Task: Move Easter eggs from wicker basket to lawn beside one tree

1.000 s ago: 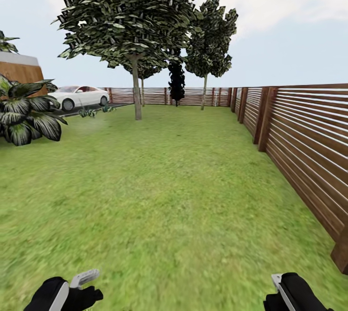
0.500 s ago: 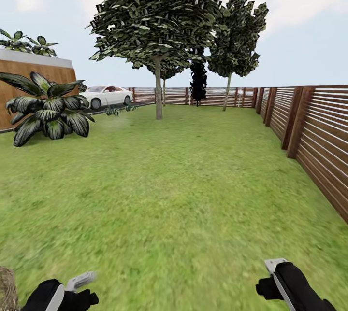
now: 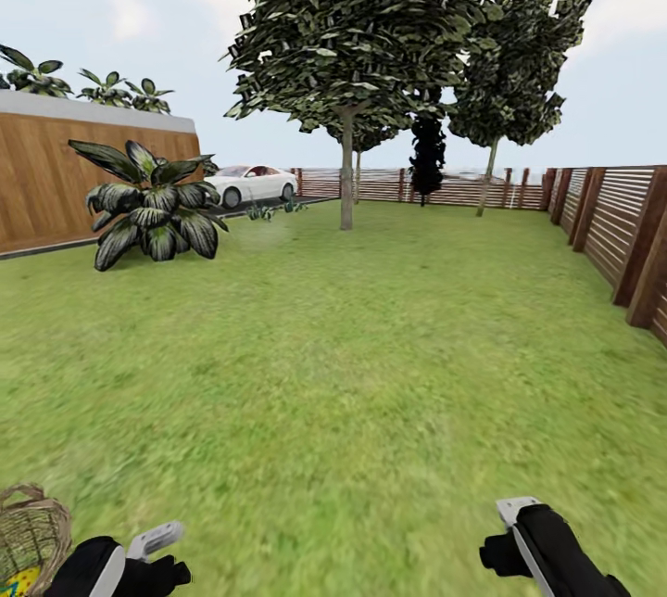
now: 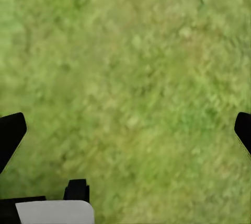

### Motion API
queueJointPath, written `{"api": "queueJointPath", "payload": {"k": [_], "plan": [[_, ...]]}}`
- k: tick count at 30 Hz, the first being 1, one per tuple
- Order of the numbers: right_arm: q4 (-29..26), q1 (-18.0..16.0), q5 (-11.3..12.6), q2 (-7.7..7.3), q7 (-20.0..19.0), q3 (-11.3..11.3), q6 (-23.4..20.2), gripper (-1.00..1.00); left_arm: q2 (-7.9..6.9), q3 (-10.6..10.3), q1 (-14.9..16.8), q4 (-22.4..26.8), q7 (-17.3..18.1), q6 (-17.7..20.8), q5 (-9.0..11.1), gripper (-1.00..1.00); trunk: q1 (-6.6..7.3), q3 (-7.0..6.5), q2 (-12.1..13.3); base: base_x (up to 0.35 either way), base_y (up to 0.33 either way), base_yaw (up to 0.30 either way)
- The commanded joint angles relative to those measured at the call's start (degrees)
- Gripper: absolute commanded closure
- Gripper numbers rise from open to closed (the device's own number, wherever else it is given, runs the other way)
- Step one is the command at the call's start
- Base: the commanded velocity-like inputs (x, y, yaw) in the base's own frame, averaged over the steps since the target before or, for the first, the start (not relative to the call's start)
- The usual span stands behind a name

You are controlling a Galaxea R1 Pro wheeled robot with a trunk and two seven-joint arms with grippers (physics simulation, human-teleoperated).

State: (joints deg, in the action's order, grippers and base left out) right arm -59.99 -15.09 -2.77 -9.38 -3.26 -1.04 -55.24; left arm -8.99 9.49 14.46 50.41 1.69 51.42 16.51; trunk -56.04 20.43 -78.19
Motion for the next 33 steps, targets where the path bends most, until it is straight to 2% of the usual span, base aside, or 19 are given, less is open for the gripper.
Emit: {"api": "queueJointPath", "payload": {"k": [1, 8, 13, 17, 29, 33], "plan": [[-0.06, -0.03, -0.32, -0.05, -0.34, -0.11, -0.25, -1.0, 0.05, 0.1, 0.05, 0.03, 0.17, 0.23, -0.08, -1.0, -0.03, 0.07, -0.04, 0.257, 0.0, 0.291], [1.53, -0.03, -0.35, 0.1, -0.3, -0.36, -0.17, -1.0, 0.18, 0.09, 0.05, -0.01, 0.16, 0.17, -0.15, -1.0, -0.03, 0.07, -0.04, 0.122, 0.0, 0.277], [2.87, -0.03, -0.31, 0.19, -0.37, -0.68, -0.01, -1.0, 0.25, -0.17, 0.05, -0.05, 0.16, 0.13, -0.16, -1.0, -0.03, 0.07, -0.04, 0.006, 0.0, 0.059], [4.16, -0.03, -0.4, 1.15, -0.1, -0.95, 0.31, -1.0, 0.28, -0.32, 0.05, -0.04, 0.16, 0.09, -0.16, -1.0, -0.03, 0.15, -0.04, 0.001, 0.0, 0.101], [4.57, -0.03, -0.48, 1.6, 0.01, -1.14, 0.39, -1.0, 0.29, -0.33, 0.05, -0.05, 0.16, 0.08, -0.16, -1.0, -0.03, 0.18, -0.04, 0.0, 0.0, 0.276], [6.25, -0.03, -0.48, 1.7, 0.01, -1.1, 0.47, -1.0, 0.29, -0.35, 0.05, -0.05, 0.16, 0.08, -0.16, -1.0, -0.03, 0.18, -0.04, 0.0, 0.0, 0.289]]}}
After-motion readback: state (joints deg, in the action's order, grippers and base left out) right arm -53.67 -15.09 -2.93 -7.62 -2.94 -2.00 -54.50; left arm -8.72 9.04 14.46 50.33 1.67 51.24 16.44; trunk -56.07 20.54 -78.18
